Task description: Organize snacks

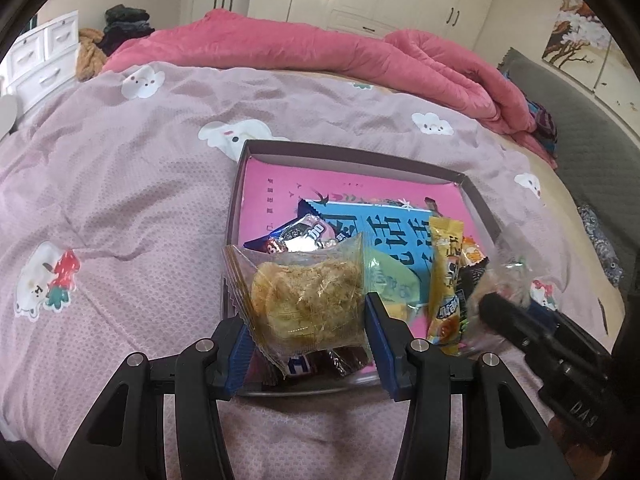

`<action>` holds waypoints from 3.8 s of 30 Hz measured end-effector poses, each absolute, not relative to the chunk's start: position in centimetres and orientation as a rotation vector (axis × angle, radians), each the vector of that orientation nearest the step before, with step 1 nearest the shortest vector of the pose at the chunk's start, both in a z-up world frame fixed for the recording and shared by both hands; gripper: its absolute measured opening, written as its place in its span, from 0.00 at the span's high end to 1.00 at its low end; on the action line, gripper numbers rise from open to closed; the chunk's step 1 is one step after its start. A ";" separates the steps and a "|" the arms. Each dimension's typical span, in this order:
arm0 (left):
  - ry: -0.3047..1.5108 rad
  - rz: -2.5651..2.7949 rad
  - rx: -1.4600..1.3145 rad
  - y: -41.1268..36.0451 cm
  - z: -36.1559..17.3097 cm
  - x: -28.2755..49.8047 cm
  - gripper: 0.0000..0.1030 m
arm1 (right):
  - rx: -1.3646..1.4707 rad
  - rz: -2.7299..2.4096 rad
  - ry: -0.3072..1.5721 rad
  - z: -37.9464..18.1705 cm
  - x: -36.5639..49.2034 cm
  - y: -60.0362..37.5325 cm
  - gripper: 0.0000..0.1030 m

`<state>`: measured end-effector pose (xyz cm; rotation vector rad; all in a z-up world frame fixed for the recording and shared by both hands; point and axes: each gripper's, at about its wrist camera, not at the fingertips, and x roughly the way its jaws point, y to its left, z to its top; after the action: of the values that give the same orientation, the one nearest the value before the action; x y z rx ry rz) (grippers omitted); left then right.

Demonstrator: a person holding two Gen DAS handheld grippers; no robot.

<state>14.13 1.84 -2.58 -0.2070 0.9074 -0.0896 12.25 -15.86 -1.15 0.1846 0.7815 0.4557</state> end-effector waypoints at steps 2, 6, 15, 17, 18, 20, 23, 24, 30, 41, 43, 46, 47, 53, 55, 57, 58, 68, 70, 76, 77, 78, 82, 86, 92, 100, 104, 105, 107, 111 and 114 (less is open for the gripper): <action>0.909 -0.086 -0.204 1.8 -2.7 14.3 0.49 | 0.172 0.469 0.787 -1.5 12.4 -15.3 0.63; 0.925 -0.078 -0.196 1.8 -3.1 14.6 0.49 | 0.145 0.487 0.812 -2.3 13.0 -14.4 0.63; 0.926 -0.071 -0.201 1.9 -3.3 14.7 0.48 | 0.110 0.497 0.836 -3.2 13.7 -12.9 0.62; 0.925 -0.068 -0.199 1.9 -3.3 14.7 0.48 | 0.114 0.494 0.835 -3.1 13.7 -13.0 0.61; 0.925 -0.069 -0.201 1.9 -3.3 14.7 0.48 | 0.116 0.491 0.835 -3.1 13.7 -13.0 0.61; 0.925 -0.070 -0.199 1.9 -3.3 14.7 0.48 | 0.118 0.484 0.837 -3.1 13.7 -13.1 0.61; 0.925 -0.069 -0.197 1.9 -3.3 14.7 0.47 | 0.130 0.464 0.843 -3.2 13.8 -13.4 0.61; 0.925 -0.069 -0.196 1.9 -3.3 14.7 0.47 | 0.137 0.463 0.843 -3.2 13.8 -13.6 0.60; 0.926 -0.071 -0.190 1.8 -3.2 14.6 0.46 | 0.173 0.438 0.825 -2.4 13.6 -14.5 0.52; 0.881 -0.070 -0.192 1.8 -1.2 12.5 0.28 | 0.138 0.364 0.762 0.2 10.5 -16.2 0.35; 0.879 -0.069 -0.193 1.8 -0.8 11.6 0.27 | 0.117 0.348 0.765 0.4 9.7 -16.5 0.31; 0.887 -0.060 -0.189 1.6 -0.6 10.2 0.27 | 0.091 0.309 0.769 0.7 8.4 -17.0 0.30; 0.891 -0.059 -0.189 1.6 -0.6 9.7 0.27 | 0.085 0.298 0.775 0.7 7.9 -17.2 0.29; 0.900 -0.047 -0.165 0.6 -0.4 6.8 0.26 | 0.078 0.228 0.820 0.4 5.6 -18.3 0.18; 0.903 -0.044 -0.149 0.1 -0.4 5.9 0.26 | 0.071 0.217 0.819 0.4 4.8 -18.5 0.16; 0.904 -0.046 -0.138 -0.3 -0.3 4.9 0.26 | 0.061 0.213 0.808 0.7 4.2 -18.5 0.14; 0.906 -0.050 -0.134 -0.5 -0.3 4.5 0.26 | 0.052 0.211 0.799 0.9 3.8 -18.5 0.13; 0.910 -0.061 -0.100 -1.4 -0.2 2.5 0.25 | 0.065 0.204 0.791 1.3 2.5 -18.9 0.09; 0.909 -0.059 -0.100 -1.5 -0.2 2.5 0.25 | 0.069 0.204 0.796 1.2 2.4 -19.0 0.09; 0.913 -0.056 -0.101 -1.6 -0.2 2.5 0.25 | 0.073 0.206 0.794 1.1 2.3 -19.1 0.09; 0.914 -0.056 -0.103 -1.6 -0.2 2.5 0.25 | 0.075 0.206 0.794 1.1 2.2 -19.1 0.09; 0.914 -0.055 -0.105 -1.6 -0.2 2.5 0.25 | 0.076 0.207 0.795 1.1 2.3 -19.1 0.09; 0.917 -0.050 -0.114 -1.4 -0.3 2.6 0.25 | 0.080 0.209 0.802 1.0 2.4 -19.1 0.09; 0.921 -0.049 -0.117 -1.3 -0.4 2.7 0.25 | 0.082 0.211 0.802 0.9 2.4 -19.2 0.09; 0.923 -0.047 -0.118 -1.3 -0.5 2.7 0.25 | 0.086 0.207 0.802 0.9 2.5 -19.3 0.09; 0.919 -0.043 -0.120 -1.2 -0.4 2.7 0.25 | 0.083 0.215 0.800 1.0 2.4 -19.3 0.09; 0.921 -0.043 -0.120 -1.2 -0.4 2.7 0.25 | 0.085 0.214 0.800 1.0 2.4 -19.3 0.09; 0.923 -0.043 -0.119 -1.2 -0.4 2.7 0.25 | 0.085 0.214 0.800 1.0 2.4 -19.3 0.09; 0.922 -0.044 -0.120 -1.2 -0.4 2.7 0.25 | 0.086 0.214 0.798 1.1 2.4 -19.3 0.08; 0.924 -0.043 -0.119 -1.3 -0.4 2.6 0.25 | 0.086 0.214 0.799 1.1 2.4 -19.3 0.08; 0.924 -0.040 -0.119 -1.3 -0.4 2.6 0.25 | 0.091 0.213 0.799 1.1 2.5 -19.3 0.08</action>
<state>2.64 -1.28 -0.43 -0.1188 0.9235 -0.0401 2.46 -19.28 1.10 0.0909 0.7988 0.2135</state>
